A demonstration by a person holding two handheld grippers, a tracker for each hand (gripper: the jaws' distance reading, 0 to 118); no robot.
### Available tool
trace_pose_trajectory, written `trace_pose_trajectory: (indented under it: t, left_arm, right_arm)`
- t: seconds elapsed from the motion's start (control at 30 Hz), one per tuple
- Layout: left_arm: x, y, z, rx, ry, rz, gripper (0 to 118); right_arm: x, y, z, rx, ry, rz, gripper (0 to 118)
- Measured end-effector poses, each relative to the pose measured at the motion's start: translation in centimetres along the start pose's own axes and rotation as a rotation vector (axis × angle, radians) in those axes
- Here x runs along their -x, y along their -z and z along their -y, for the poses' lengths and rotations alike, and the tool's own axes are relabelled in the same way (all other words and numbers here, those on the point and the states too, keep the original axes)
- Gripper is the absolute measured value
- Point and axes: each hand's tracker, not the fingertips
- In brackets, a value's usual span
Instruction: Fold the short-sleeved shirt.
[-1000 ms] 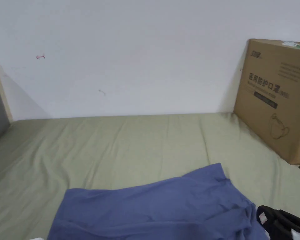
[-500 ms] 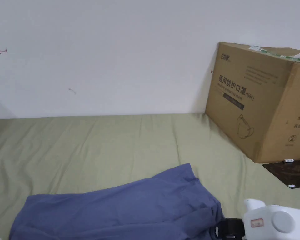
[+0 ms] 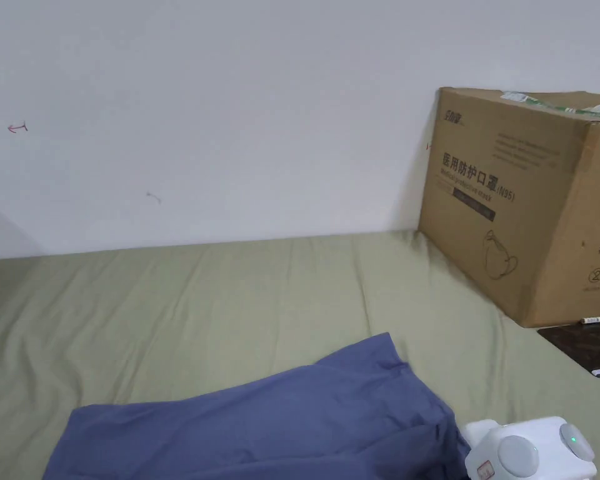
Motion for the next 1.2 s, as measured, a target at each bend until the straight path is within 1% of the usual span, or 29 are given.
trace_pose_trajectory:
  t: [0.03, 0.07, 0.1, 0.13, 0.2, 0.23, 0.3, 0.37, 0.43, 0.5, 0.6, 0.67, 0.7, 0.73, 0.77, 0.8, 0.83, 0.87, 0.9, 0.93, 0.97, 1.0, 1.03, 1.07, 1.13, 1.2]
  left_arm:
    - [0.0, -0.3, -0.3, -0.003, 0.007, 0.007, 1]
    - [0.1, -1.2, -0.7, -0.011, 0.014, 0.017, 1]
    - [0.0, -2.5, -0.6, -0.025, 0.017, 0.029, 2]
    - [0.1, -3.4, -0.7, -0.051, -0.004, 0.067, 2]
    - [0.8, -5.3, -0.5, -0.083, -0.019, 0.127, 2]
    - [1.0, -6.2, 0.3, -0.073, 0.003, 0.111, 2]
    - [1.2, -7.3, 2.0, -0.044, 0.076, 0.083, 2]
    - [1.8, -8.1, 4.4, 0.002, 0.117, 0.094, 1]
    - [2.3, -8.4, 6.6, 0.052, 0.127, 0.093, 1]
    - [2.9, -8.2, 8.6, 0.085, 0.131, 0.095, 2]
    - [3.5, -6.7, 9.7, 0.145, 0.116, 0.098, 2]
    - [4.5, -4.9, 10.1, 0.206, 0.098, 0.104, 2]
    - [4.6, -4.4, 10.3, 0.219, 0.092, 0.106, 7]
    - [4.7, -4.1, 10.5, 0.243, 0.093, 0.086, 26]
    - [4.7, -3.9, 10.6, 0.268, 0.090, 0.086, 40]
    - [5.2, -4.0, 10.6, 0.272, 0.071, 0.120, 54]
    - [5.6, -4.3, 10.4, 0.271, 0.030, 0.194, 75]
    - [5.9, -4.5, 10.1, 0.288, -0.021, 0.232, 90]
    - [5.8, -4.4, 9.8, 0.315, -0.067, 0.236, 102]
    - [5.8, -4.7, 9.7, 0.317, -0.082, 0.225, 102]
    - [5.9, -5.1, 9.4, 0.296, -0.060, 0.216, 102]
    - [5.7, -5.6, 9.0, 0.272, -0.057, 0.198, 102]
    - [5.3, -6.4, 8.4, 0.241, -0.055, 0.172, 102]
    - [4.9, -7.4, 7.6, 0.190, -0.056, 0.163, 102]
    - [4.1, -9.8, 6.1, 0.053, -0.073, 0.164, 102]
    - [2.2, -12.4, 4.9, -0.149, -0.035, 0.140, 101]
  right_arm:
    - [0.0, -0.7, 0.1, -0.005, 0.002, 0.021, 6]
    - [0.0, -1.6, 0.2, -0.032, -0.021, 0.032, 6]
    - [-0.3, -2.9, 0.5, -0.066, -0.029, 0.026, 6]
    - [-0.8, -4.0, 1.0, -0.078, -0.019, 0.018, 6]
    - [-1.7, -6.1, 2.4, -0.101, 0.026, -0.039, 6]
    - [-2.1, -6.8, 3.2, -0.095, 0.035, -0.040, 6]
    - [-3.1, -7.8, 5.7, -0.067, 0.089, -0.083, 6]
    - [-3.6, -8.3, 8.3, -0.039, 0.120, -0.125, 6]
    - [-3.8, -8.5, 10.6, -0.024, 0.108, -0.135, 6]
    - [-3.4, -8.2, 12.3, 0.016, 0.078, -0.136, 6]
    - [-2.8, -6.4, 13.3, 0.053, 0.047, -0.098, 6]
    - [-2.6, -5.0, 13.1, 0.080, 0.065, -0.092, 7]
    - [-2.3, -4.6, 13.0, 0.089, 0.074, -0.075, 8]
    - [-2.0, -4.5, 13.0, 0.096, 0.081, -0.044, 17]
    - [-1.7, -4.5, 12.9, 0.109, 0.078, 0.000, 36]
    - [-1.5, -4.5, 12.7, 0.121, 0.063, 0.046, 60]
    - [-1.5, -4.6, 12.8, 0.123, 0.056, 0.078, 87]
    - [-1.7, -4.8, 12.6, 0.135, 0.069, 0.076, 96]
    - [-2.1, -5.2, 12.5, 0.151, 0.102, 0.070, 98]
    - [-2.6, -5.4, 12.1, 0.166, 0.154, 0.044, 98]
    - [-3.0, -6.0, 11.9, 0.160, 0.216, -0.008, 98]
    - [-3.3, -6.7, 11.7, 0.139, 0.264, -0.061, 98]
    - [-3.5, -7.5, 11.4, 0.109, 0.295, -0.100, 98]
    - [-3.5, -8.6, 11.0, 0.071, 0.318, -0.135, 98]
    - [-2.7, -10.9, 10.1, -0.057, 0.325, -0.161, 98]
    - [-1.3, -13.7, 9.3, -0.245, 0.309, -0.190, 93]
